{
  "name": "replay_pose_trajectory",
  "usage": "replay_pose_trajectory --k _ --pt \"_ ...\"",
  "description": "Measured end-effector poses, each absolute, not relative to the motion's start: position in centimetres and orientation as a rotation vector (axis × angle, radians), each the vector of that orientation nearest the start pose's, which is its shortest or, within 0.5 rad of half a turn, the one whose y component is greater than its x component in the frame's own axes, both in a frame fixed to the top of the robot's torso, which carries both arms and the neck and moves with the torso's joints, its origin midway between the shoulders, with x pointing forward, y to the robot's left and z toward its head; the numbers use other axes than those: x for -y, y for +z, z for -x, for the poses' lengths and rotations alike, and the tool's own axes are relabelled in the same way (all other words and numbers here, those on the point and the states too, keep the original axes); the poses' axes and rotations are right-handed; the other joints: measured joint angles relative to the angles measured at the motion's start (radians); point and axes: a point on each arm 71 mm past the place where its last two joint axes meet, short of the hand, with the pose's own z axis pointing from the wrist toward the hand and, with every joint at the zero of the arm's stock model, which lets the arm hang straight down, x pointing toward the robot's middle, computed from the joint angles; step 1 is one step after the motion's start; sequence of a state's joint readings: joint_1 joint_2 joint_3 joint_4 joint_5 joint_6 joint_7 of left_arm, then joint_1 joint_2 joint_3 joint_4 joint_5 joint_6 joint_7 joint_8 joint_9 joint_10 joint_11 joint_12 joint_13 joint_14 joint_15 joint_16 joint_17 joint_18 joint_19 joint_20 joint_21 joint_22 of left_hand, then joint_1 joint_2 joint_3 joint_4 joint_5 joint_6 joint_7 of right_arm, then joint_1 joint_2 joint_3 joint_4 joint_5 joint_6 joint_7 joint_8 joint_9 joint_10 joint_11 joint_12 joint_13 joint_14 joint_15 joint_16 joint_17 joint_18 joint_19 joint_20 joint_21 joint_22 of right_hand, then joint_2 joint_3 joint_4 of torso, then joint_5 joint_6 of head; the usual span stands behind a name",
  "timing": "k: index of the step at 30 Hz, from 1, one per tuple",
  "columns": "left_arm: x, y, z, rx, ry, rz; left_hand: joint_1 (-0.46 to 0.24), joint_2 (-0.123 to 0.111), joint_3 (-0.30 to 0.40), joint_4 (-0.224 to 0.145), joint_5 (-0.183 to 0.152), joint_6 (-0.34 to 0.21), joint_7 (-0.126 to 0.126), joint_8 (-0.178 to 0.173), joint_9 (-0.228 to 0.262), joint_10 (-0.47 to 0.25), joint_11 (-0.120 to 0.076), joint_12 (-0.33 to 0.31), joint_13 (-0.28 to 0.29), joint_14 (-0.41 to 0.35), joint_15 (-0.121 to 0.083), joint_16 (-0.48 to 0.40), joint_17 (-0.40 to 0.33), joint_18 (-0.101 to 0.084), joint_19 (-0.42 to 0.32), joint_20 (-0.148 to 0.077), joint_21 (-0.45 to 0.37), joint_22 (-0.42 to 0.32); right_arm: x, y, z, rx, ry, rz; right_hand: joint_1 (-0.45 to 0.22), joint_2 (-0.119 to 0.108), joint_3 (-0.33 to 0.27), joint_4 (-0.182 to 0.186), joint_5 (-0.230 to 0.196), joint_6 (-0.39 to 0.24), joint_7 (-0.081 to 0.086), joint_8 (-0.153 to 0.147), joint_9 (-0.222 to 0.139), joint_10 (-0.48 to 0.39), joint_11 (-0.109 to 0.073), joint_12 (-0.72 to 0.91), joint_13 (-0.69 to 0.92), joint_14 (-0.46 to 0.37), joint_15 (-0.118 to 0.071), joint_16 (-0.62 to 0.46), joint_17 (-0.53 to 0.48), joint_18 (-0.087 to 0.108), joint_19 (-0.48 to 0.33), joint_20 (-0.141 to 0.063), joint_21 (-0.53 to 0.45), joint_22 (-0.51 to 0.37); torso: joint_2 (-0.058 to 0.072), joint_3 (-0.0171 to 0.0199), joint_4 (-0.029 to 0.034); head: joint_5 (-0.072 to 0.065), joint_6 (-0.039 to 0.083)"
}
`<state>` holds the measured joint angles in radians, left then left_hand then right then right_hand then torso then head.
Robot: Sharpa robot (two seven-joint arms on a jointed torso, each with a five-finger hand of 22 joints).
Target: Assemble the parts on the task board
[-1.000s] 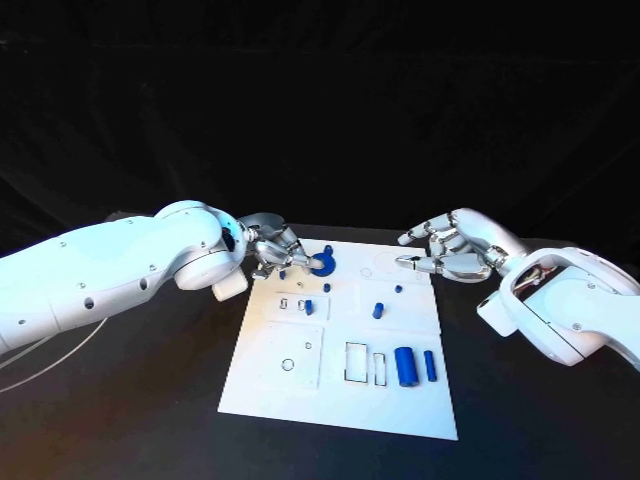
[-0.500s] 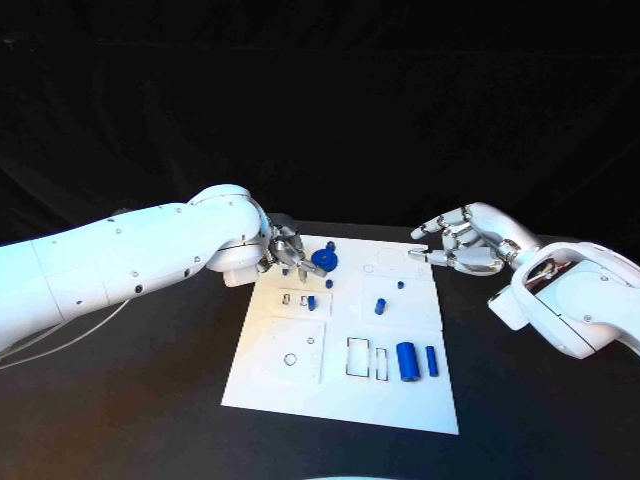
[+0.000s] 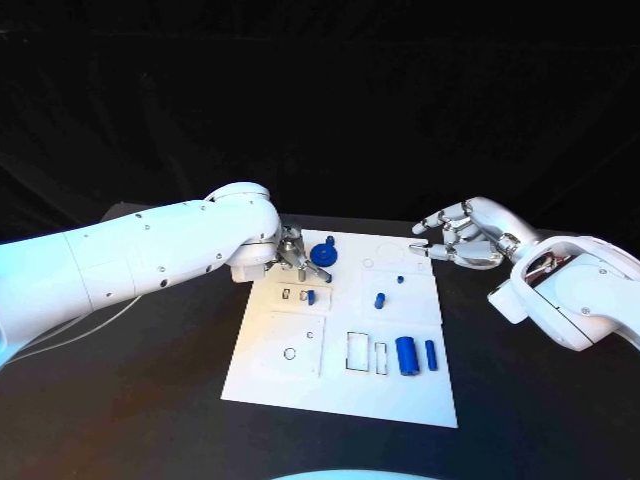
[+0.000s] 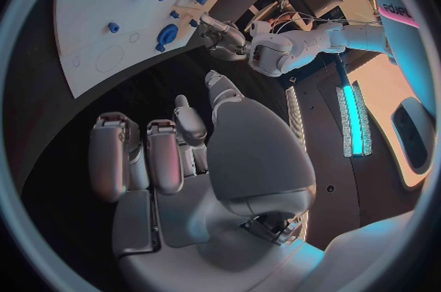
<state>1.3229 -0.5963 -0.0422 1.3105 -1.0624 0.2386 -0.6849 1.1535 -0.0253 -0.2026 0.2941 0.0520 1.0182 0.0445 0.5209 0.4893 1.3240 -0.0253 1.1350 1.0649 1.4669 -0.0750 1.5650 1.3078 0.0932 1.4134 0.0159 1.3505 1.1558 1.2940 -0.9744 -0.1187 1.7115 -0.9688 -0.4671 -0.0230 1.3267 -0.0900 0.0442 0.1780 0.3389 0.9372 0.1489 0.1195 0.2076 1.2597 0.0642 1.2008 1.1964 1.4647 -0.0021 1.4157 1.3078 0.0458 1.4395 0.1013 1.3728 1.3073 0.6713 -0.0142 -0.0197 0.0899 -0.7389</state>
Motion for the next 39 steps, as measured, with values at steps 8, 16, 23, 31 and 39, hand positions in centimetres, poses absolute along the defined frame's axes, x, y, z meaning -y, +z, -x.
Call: replay_pose_trajectory --k 8,16,23,31,39 --pt "-15.7 -18.9 -52.9 -2.358 -0.218 0.131 -0.005 -0.005 0.012 -0.001 0.000 -0.007 0.000 0.000 0.006 -0.004 0.003 -0.001 -0.009 0.000 0.000 0.000 0.000 0.000 0.000 0.000 0.005 0.006 21.6 -15.3 -45.7 -1.631 0.923 -0.274 0.000 0.000 0.000 0.000 0.000 0.000 0.000 0.000 0.000 0.000 0.000 0.000 0.000 0.000 0.000 0.000 0.000 0.000 0.000 0.000 0.000 0.001 0.000 0.0000 0.0001 -0.004 -0.007" --pt "-15.6 -19.2 -52.7 -2.381 -0.212 0.115 -0.005 -0.005 0.026 -0.004 0.000 -0.014 0.000 0.000 0.013 -0.016 0.002 -0.020 -0.024 0.000 0.000 0.000 0.000 0.000 0.000 0.000 0.009 0.013 21.6 -15.4 -45.8 -1.633 0.922 -0.274 0.000 0.000 -0.003 0.003 0.006 0.000 0.000 0.000 0.000 0.000 0.000 0.000 0.000 0.000 0.000 0.000 0.000 0.000 0.000 0.000 0.000 0.001 0.001 0.0005 0.0007 -0.006 -0.012" --pt "-15.9 -19.7 -52.7 -2.399 -0.199 0.114 -0.005 -0.005 0.031 -0.004 0.000 -0.014 0.000 0.000 0.016 -0.017 0.002 -0.020 -0.024 0.000 0.000 0.000 0.000 0.000 0.000 0.000 0.013 0.016 21.5 -15.5 -45.8 -1.635 0.921 -0.274 0.000 0.000 -0.003 0.003 0.006 0.000 0.000 0.000 0.000 0.000 0.000 0.000 0.000 0.000 0.000 0.000 0.000 0.000 0.000 0.000 0.000 0.001 0.001 0.0011 0.0014 -0.005 -0.016" --pt "-15.8 -20.2 -52.5 -2.417 -0.196 0.105 0.001 0.001 0.032 -0.004 0.000 -0.014 0.000 0.000 0.019 -0.016 0.002 -0.020 -0.024 0.000 0.000 0.000 0.000 0.000 0.000 0.000 0.013 0.020 21.5 -15.5 -45.8 -1.637 0.921 -0.275 0.000 0.000 -0.003 0.003 0.006 0.000 0.000 0.000 0.000 0.000 0.000 0.000 0.000 0.000 0.000 0.000 0.000 0.000 0.000 0.000 0.000 0.000 0.002 0.0011 0.0002 -0.006 -0.017" --pt "-15.8 -20.4 -52.5 -2.426 -0.194 0.099 0.009 0.009 0.037 -0.004 0.000 -0.018 0.004 0.004 0.023 -0.016 0.002 -0.020 -0.024 0.000 0.000 0.000 0.000 0.000 0.000 0.000 0.017 0.023 21.5 -15.6 -45.8 -1.639 0.920 -0.275 -0.003 0.003 -0.003 0.003 0.006 0.000 0.000 0.000 0.000 0.000 0.000 0.000 0.000 0.000 0.000 0.000 0.000 0.000 0.000 0.000 0.000 0.000 0.002 0.0023 0.0013 -0.008 -0.020"
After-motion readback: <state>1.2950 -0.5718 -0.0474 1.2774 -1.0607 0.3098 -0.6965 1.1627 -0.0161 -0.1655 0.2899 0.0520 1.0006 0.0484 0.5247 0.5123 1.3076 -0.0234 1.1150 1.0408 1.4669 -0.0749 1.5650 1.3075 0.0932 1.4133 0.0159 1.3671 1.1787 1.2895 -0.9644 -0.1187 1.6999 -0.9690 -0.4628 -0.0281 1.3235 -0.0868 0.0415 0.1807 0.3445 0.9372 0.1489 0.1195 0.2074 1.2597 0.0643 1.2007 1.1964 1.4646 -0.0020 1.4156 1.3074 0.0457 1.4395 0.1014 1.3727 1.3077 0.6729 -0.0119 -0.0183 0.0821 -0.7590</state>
